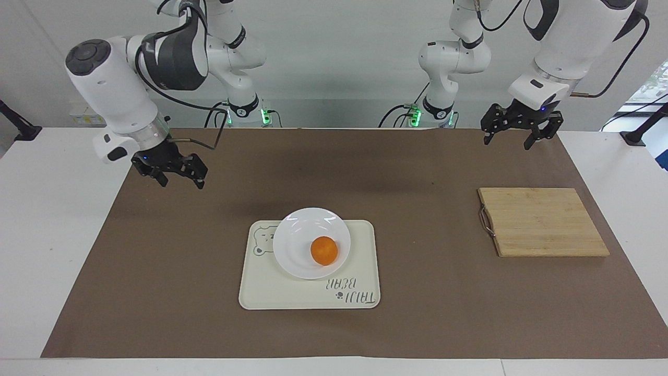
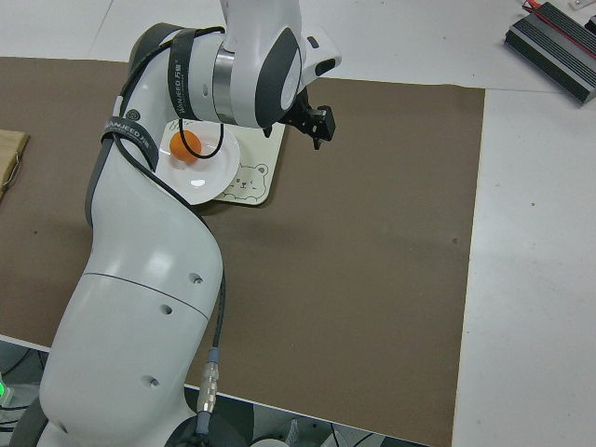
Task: Place orange and plate with both arms
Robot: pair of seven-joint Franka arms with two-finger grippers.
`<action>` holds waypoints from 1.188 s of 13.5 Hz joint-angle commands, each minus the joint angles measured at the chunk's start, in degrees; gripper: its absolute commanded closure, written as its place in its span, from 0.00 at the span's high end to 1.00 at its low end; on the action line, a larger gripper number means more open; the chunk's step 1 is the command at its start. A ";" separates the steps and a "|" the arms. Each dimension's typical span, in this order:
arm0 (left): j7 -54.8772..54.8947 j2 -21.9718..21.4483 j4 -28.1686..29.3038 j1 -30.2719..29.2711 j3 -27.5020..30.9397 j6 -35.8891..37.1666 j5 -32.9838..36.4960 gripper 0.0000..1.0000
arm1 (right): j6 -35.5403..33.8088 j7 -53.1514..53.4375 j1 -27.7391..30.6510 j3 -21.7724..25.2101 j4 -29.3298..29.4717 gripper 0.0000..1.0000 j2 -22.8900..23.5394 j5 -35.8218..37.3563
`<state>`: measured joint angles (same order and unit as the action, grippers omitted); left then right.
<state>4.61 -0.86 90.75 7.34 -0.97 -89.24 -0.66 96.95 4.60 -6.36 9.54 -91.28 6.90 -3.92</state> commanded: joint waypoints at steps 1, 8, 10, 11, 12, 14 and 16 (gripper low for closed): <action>0.58 -1.17 1.18 -0.84 -0.44 -0.85 -0.66 1.00 | -3.59 1.20 2.13 -0.83 -1.88 1.00 -4.95 2.08; 0.58 -1.17 1.18 -0.84 -0.44 -0.85 -0.66 1.00 | -8.17 -1.26 4.60 -0.66 -0.75 1.00 -9.70 3.30; 0.58 -1.17 1.18 -0.84 -0.44 -0.85 -0.66 1.00 | -10.28 -1.35 4.34 -1.36 -0.39 1.00 -11.55 5.85; 0.58 -1.17 1.18 -0.84 -0.44 -0.85 -0.66 1.00 | -10.98 -1.00 3.90 -1.54 -0.74 1.00 -12.17 5.94; 0.58 -1.17 1.18 -0.84 -0.53 -0.85 -0.57 1.00 | -11.25 -0.73 3.90 -1.54 -1.09 1.00 -12.52 5.68; 0.58 -1.17 1.18 -0.84 -0.44 -0.85 -0.66 1.00 | -10.47 -0.99 3.72 -1.80 -1.45 1.00 -12.61 5.42; 0.58 -1.17 1.18 -0.84 -0.53 -0.85 -0.66 1.00 | -10.46 -1.00 5.82 -4.60 -1.36 1.00 -12.52 5.42</action>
<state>4.61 -0.86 90.75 7.30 -1.00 -89.24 -0.66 85.99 4.22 -2.47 7.41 -91.63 -5.18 0.27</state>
